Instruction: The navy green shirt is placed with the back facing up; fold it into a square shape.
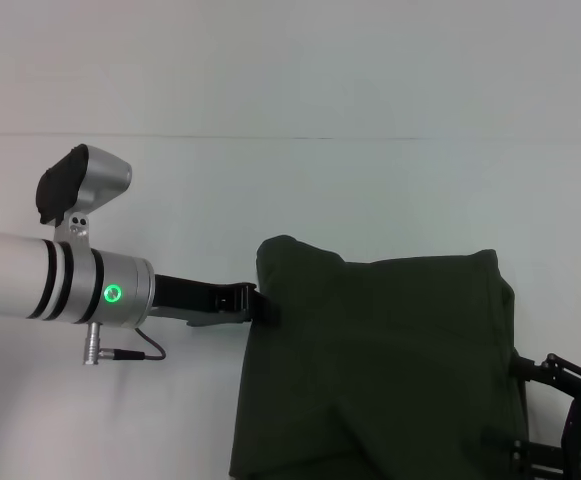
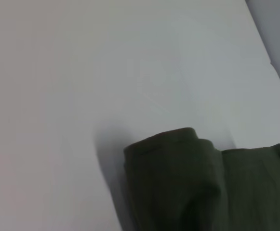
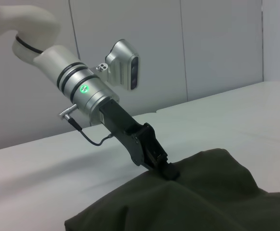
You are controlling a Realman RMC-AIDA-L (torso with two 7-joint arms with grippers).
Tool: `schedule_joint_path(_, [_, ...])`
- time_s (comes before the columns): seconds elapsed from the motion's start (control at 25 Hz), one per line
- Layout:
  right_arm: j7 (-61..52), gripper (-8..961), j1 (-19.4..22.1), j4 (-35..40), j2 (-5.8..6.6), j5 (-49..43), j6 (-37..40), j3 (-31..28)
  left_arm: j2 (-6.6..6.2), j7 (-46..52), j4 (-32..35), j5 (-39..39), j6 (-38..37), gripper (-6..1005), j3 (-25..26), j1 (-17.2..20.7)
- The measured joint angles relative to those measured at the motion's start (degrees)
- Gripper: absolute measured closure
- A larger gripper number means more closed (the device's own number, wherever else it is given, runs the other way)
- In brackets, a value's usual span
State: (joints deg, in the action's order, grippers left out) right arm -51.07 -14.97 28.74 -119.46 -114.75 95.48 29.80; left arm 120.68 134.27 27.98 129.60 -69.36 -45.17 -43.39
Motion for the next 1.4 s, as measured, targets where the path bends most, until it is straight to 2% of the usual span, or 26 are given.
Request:
schedule_joint_path(0.04, [0.0,25,0.0,0.0,0.01,0.0,0.0,-0.1,-0.11,-0.2,0.1,-0.2,0.0,968,0.0,0.1])
schedule_joint_path(0.2, [0.0,25,-0.3,0.0,-0.05,0.0,0.0,-0.1,-0.99,-0.7,1.2,-0.4,-0.1,950,1.4,0.9])
schedule_joint_path(0.36, [0.0,25,-0.8,-0.2,-0.09,0.1,0.0,-0.7,-2.65,-0.7,2.5,0.4,-0.1,933,4.6,2.4])
schedule_joint_path(0.56, [0.0,25,-1.0,-0.1,-0.08,0.1,0.1,-0.7,-3.26,-0.8,3.2,0.5,-1.6,911,7.8,3.6])
schedule_joint_path(0.68, [-0.1,25,-1.2,-0.1,-0.06,0.1,0.2,-0.7,-2.68,-0.9,2.9,0.3,-2.5,897,7.6,3.5])
schedule_joint_path(0.92, [-0.1,25,-1.4,-0.5,-0.06,0.0,0.2,-0.7,-0.23,-3.8,2.8,-0.1,-0.1,871,6.7,2.9])
schedule_joint_path(1.12, [-0.1,25,-1.4,-0.5,-0.05,-0.2,0.3,-0.7,0.53,-4.0,2.1,-0.1,1.5,849,6.6,2.1])
schedule_joint_path(1.2, [-0.1,26,-1.4,-0.5,-0.05,-0.2,0.4,-0.6,0.60,-4.0,1.6,-0.1,1.7,628,6.6,1.9])
schedule_joint_path(1.4, [-0.1,26,-1.4,-0.5,-0.05,-0.3,0.4,-0.4,0.91,-3.9,1.3,0.2,2.0,435,6.3,1.6])
